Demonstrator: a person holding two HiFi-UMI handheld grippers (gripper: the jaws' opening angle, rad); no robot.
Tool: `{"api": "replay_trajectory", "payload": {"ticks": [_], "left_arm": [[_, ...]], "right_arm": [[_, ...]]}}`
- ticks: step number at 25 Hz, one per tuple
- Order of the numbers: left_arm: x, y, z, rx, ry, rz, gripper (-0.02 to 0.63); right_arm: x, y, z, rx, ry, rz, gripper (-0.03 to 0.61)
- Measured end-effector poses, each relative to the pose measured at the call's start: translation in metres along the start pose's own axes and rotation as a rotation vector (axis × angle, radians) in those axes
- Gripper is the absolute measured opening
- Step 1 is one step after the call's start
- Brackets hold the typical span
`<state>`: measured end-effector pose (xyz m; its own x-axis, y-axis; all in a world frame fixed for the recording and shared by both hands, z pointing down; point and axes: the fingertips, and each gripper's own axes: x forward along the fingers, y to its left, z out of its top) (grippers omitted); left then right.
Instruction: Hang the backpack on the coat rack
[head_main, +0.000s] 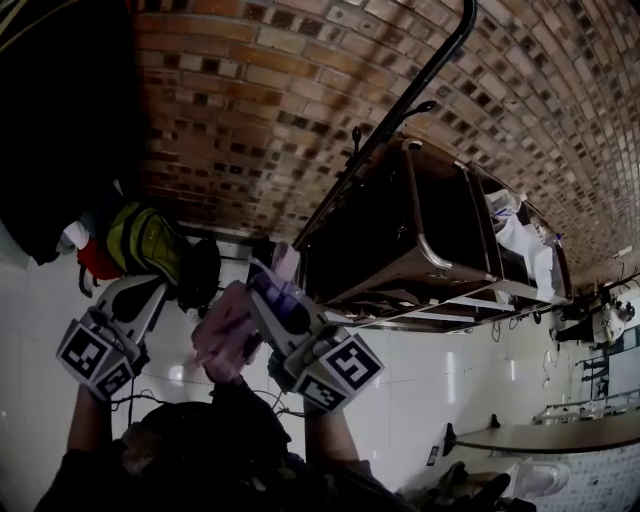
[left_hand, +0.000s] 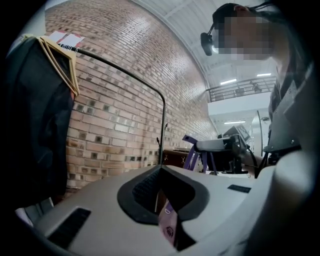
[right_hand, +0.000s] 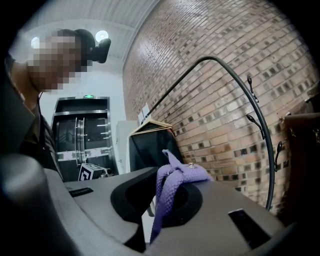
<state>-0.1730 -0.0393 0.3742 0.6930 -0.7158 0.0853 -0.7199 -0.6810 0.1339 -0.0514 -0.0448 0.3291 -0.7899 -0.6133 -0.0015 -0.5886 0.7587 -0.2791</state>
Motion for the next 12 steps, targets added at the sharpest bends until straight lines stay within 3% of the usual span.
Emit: {"api": "replay_trajectory", "payload": {"ticks": [12], "left_arm": [[0.135, 0.029, 0.016, 0.003, 0.010, 0.055, 0.034]], "right_arm": [[0.033, -0.145, 0.035, -0.010, 0.069, 0.042, 0.003]]}}
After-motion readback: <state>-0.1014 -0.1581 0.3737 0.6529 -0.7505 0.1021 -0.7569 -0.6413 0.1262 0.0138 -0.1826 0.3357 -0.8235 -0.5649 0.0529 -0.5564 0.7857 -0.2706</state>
